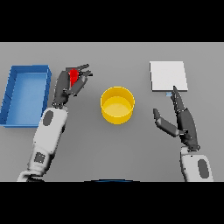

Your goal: Pick up the red beaker and tilt it to pour out 1 green nut into yellow bowl. Pick up the yellow bowl and place it on the metallic measuring scale.

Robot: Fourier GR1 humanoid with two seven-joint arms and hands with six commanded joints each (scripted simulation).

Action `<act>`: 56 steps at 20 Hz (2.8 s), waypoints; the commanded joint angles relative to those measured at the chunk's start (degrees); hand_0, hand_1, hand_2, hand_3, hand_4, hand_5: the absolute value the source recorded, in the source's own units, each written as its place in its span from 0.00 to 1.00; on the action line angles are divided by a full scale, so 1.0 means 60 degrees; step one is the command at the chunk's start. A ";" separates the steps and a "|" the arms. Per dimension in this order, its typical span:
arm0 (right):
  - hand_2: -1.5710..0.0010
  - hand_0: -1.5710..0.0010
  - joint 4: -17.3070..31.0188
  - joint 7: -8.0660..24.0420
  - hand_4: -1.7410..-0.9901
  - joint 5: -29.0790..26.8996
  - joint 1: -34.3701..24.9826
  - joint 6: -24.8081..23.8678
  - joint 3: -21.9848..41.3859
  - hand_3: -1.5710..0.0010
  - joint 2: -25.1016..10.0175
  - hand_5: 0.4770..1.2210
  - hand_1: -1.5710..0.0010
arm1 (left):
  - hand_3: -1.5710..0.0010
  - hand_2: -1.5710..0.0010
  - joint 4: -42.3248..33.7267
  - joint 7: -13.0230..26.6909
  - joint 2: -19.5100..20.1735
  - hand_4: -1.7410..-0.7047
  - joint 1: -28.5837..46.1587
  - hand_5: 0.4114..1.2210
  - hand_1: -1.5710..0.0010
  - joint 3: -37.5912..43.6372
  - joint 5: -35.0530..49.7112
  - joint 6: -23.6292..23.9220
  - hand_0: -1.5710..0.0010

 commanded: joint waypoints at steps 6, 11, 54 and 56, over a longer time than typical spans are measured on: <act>1.00 1.00 -0.0009 -0.0086 0.62 0.0102 0.0076 0.0082 0.0117 1.00 -0.0014 0.26 1.00 | 0.01 0.00 -0.1277 0.1561 0.0641 0.12 -0.0071 0.94 0.00 -0.0986 -0.1390 -0.0161 0.00; 1.00 1.00 0.0127 0.0216 0.62 0.0131 -0.0073 0.0006 0.0128 1.00 0.0083 0.28 1.00 | 0.01 0.00 -0.1678 0.2053 0.0938 0.10 -0.0074 0.89 0.00 -0.1405 -0.1972 -0.0409 0.00; 1.00 1.00 0.0073 0.0349 0.61 -0.0038 0.0133 -0.0096 -0.0011 1.00 0.0272 0.17 1.00 | 0.00 0.00 0.1012 0.1522 0.2074 0.00 -0.6134 1.00 0.00 -1.0435 -1.1000 -0.6305 0.00; 1.00 1.00 0.0122 0.0262 0.62 -0.0070 0.0135 -0.0071 -0.0049 1.00 0.0237 0.15 1.00 | 0.00 0.00 0.1180 0.1491 0.2068 0.00 -0.6375 1.00 0.00 -1.0609 -1.1210 -0.6366 0.00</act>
